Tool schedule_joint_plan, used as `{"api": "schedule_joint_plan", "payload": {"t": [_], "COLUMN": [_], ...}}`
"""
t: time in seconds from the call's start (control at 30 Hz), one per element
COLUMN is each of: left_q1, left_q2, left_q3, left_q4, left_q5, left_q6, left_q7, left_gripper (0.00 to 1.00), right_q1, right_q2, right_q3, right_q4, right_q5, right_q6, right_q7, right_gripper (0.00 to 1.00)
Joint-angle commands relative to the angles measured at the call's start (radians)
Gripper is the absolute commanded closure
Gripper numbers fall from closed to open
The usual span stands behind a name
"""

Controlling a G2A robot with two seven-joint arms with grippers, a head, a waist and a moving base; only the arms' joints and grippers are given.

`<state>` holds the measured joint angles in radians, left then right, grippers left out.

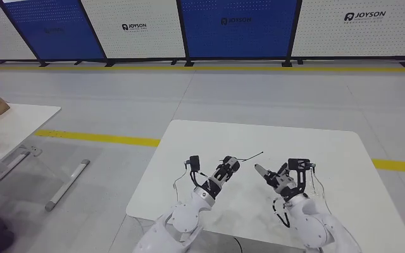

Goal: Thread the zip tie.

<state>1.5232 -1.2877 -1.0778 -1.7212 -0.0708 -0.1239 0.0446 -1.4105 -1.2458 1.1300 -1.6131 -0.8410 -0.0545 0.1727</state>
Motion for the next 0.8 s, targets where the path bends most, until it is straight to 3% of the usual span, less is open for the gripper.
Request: {"api": "schedule_joint_plan", "payload": {"t": [0.0,0.53,0.57,0.6,0.67,0.77], "left_q1": [0.002,-0.001,0.0,0.001,0.003,0.005], "left_q2": [0.0,-0.001,-0.001,-0.001,-0.001,-0.001], "left_q3": [-0.002,0.007,0.006,0.006,0.006,0.006], "left_q4": [-0.001,-0.001,-0.002,-0.004,-0.007,-0.01], "left_q5": [0.002,0.026,0.031,0.034,0.04,0.045], "left_q6": [0.002,0.005,0.005,0.006,0.008,0.011], "left_q7": [0.002,0.001,0.001,0.002,0.004,0.007], "left_gripper": [1.0,1.0,1.0,1.0,1.0,1.0], "right_q1": [0.003,0.02,0.02,0.02,0.02,0.015], "right_q2": [0.0,-0.012,-0.013,-0.013,-0.014,-0.015], "right_q3": [-0.007,-0.043,-0.045,-0.046,-0.048,-0.048], "right_q4": [0.01,0.034,0.033,0.032,0.027,0.015], "right_q5": [-0.063,-0.034,-0.033,-0.031,-0.032,-0.031], "right_q6": [0.01,-0.011,-0.009,-0.009,-0.011,-0.021], "right_q7": [-0.008,0.013,0.011,0.01,0.009,0.008], "right_gripper": [0.0,0.02,0.4,0.42,0.55,0.56]}}
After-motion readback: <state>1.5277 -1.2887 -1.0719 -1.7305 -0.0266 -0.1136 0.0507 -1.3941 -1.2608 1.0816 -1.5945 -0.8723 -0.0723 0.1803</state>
